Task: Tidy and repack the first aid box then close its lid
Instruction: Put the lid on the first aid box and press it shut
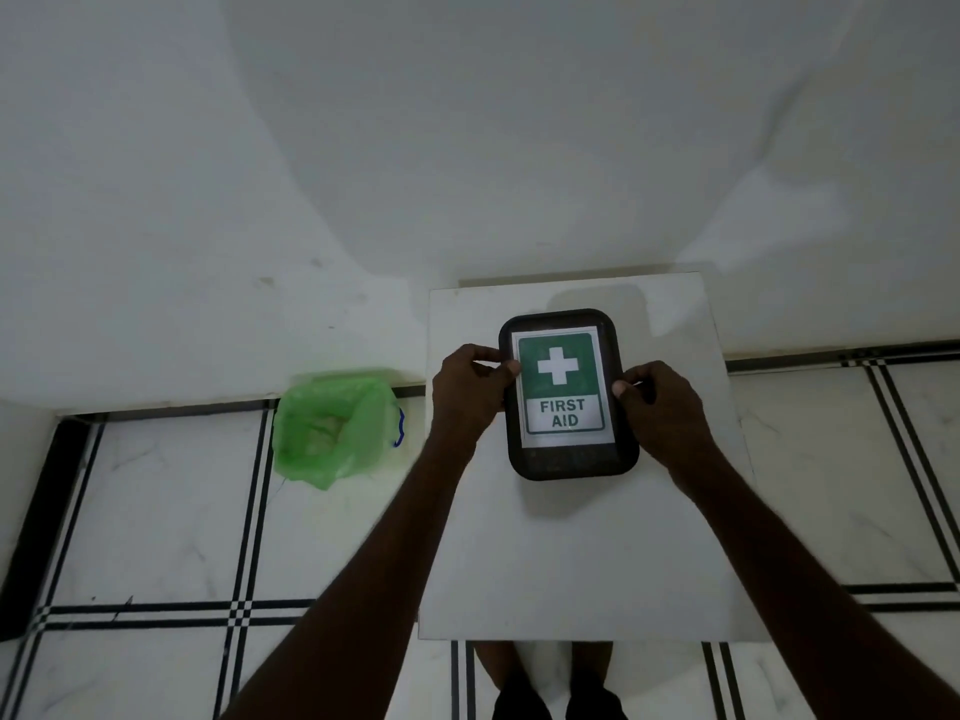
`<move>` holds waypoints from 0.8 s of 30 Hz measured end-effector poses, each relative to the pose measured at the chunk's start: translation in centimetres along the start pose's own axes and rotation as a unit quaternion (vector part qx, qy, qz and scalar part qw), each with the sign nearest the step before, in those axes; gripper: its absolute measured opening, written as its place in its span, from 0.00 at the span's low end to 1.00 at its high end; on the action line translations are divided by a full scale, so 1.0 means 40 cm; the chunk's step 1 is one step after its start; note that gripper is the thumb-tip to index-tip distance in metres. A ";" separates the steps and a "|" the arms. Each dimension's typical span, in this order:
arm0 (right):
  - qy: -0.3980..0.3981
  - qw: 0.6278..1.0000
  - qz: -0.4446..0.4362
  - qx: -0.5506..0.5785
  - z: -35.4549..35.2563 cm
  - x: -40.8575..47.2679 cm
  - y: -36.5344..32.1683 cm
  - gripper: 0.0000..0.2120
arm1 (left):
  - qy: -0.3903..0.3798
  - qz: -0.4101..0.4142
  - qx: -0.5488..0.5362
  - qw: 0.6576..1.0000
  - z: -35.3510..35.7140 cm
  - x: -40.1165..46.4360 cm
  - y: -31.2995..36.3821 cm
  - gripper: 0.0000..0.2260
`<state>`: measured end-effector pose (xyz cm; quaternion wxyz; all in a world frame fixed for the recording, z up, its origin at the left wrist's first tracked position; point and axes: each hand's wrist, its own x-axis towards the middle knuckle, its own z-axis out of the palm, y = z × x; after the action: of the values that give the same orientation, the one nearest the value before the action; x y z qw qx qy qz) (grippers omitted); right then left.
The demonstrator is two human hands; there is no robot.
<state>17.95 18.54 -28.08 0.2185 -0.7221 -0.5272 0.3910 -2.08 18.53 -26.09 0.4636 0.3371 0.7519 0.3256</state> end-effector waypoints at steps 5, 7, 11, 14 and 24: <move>0.078 0.988 -0.056 -0.119 0.045 -0.048 0.030 0.16 | 0.089 0.043 0.203 0.974 0.078 -0.082 -0.046 0.20; 0.087 0.985 -0.071 -0.131 0.062 -0.050 0.044 0.19 | 0.108 0.030 0.238 0.965 0.092 -0.096 -0.057 0.24; 0.079 0.993 -0.062 -0.069 0.074 -0.048 0.060 0.25 | 0.122 0.027 0.239 0.963 0.098 -0.086 -0.067 0.26; 0.076 0.994 -0.055 -0.047 0.079 -0.046 0.061 0.26 | 0.136 0.030 0.224 0.965 0.100 -0.094 -0.058 0.24; -0.130 0.980 0.129 0.077 -0.018 -0.019 0.042 0.24 | -0.118 -0.154 -0.112 0.974 -0.034 -0.157 -0.153 0.20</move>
<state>19.39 17.33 -28.63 0.1507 -0.7083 -0.4218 0.5456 -2.41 9.77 -27.51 0.6289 0.1988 0.6934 0.2903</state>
